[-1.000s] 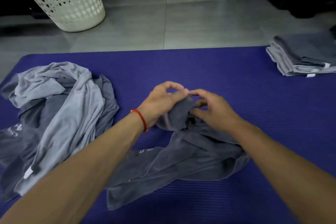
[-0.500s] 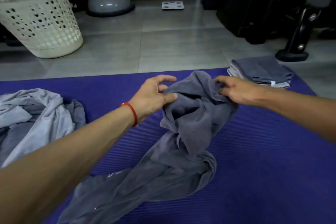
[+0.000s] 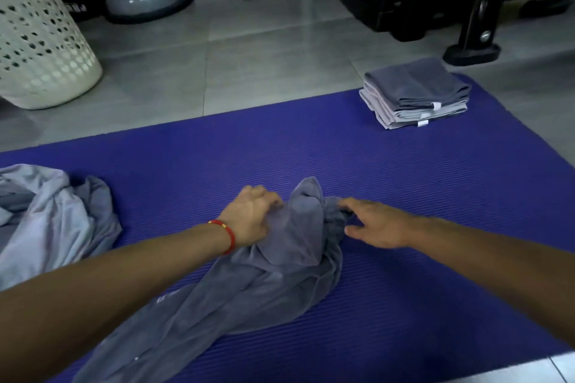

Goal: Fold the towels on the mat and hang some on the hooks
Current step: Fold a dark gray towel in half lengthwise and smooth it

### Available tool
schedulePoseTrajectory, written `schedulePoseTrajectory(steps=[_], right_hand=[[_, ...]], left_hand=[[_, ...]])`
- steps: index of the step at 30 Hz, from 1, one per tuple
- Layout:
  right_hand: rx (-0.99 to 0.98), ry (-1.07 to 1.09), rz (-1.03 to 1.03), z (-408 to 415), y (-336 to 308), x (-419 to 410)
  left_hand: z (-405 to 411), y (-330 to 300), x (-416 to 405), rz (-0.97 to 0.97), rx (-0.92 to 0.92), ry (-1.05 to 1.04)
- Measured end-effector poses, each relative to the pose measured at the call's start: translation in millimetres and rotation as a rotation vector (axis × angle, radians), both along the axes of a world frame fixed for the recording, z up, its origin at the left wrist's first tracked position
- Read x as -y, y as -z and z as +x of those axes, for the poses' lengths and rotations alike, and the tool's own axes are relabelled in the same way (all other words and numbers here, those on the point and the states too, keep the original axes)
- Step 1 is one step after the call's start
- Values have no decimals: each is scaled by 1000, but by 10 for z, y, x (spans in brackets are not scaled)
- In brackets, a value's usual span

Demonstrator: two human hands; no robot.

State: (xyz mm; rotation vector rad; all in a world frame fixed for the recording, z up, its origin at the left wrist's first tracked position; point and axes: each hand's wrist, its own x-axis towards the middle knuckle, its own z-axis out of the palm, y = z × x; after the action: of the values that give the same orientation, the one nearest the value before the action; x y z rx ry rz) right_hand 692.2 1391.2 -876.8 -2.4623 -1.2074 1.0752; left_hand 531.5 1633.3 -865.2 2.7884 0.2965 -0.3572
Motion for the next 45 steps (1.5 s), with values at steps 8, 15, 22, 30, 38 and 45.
schedulePoseTrajectory(steps=[8,15,22,30,38,45], right_hand=[[30,218,259,139,176,-526],[158,272,285,170,306,-804],[190,669,555,548,-122,-173],[470,951,666,998,-607,653],[457,1129,718,845,-677,1295],[-113,1430,647,358,-387,1809]], left_hand=[[-299,585,-246,-296,-16,-283],[11,788,-410,-443,57,-612],[99,706,-708,-564,238,-740],[443,-152,-680,-1196,541,-758],[518,-313,-218,-1186,298,-644],[491,-321,-61,-1323,92,-493]])
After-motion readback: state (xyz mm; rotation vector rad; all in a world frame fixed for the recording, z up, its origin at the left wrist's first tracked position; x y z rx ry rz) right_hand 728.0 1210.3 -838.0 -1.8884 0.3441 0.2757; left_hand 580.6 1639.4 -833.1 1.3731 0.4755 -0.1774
